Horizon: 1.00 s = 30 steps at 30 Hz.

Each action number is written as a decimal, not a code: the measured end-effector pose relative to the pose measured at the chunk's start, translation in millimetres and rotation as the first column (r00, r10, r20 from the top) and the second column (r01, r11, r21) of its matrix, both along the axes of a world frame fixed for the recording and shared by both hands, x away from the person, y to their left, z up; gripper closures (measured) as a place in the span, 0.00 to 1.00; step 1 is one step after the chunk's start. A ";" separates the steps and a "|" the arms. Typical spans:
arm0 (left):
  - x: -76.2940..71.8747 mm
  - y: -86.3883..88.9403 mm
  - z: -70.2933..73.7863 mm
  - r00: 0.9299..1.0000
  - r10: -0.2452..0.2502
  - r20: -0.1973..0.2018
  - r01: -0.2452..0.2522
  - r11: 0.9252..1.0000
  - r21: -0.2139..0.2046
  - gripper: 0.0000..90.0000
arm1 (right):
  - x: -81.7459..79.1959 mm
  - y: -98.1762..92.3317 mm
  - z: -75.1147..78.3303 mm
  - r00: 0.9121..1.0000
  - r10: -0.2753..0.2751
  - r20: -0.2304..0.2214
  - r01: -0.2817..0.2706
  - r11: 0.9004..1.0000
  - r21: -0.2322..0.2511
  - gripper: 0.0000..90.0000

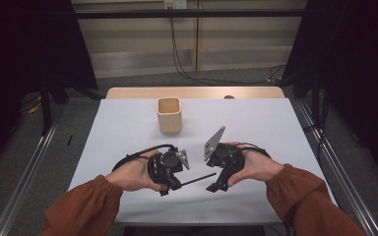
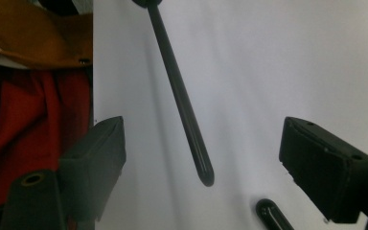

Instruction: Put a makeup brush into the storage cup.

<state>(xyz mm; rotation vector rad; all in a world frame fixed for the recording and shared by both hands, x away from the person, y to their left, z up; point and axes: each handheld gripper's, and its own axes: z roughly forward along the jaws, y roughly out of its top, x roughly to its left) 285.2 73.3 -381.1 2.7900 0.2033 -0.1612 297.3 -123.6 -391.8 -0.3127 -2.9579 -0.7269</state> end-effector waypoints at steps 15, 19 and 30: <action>5.0 -0.2 -18.0 0.999 -0.006 -0.043 0.008 0.999 0.039 0.96 | -1.7 11.1 -8.3 0.995 0.096 -0.007 -0.096 0.993 -0.062 0.54; 5.1 -1.0 -18.0 1.000 -0.024 -0.019 0.024 0.999 0.035 0.96 | 0.1 13.4 -10.2 0.996 0.084 -0.015 -0.084 0.994 -0.071 0.64; 3.0 -4.3 -21.0 0.999 -0.029 -0.018 0.029 0.999 0.024 0.96 | 3.1 18.8 -15.3 0.991 0.122 -0.048 -0.125 0.990 -0.059 0.90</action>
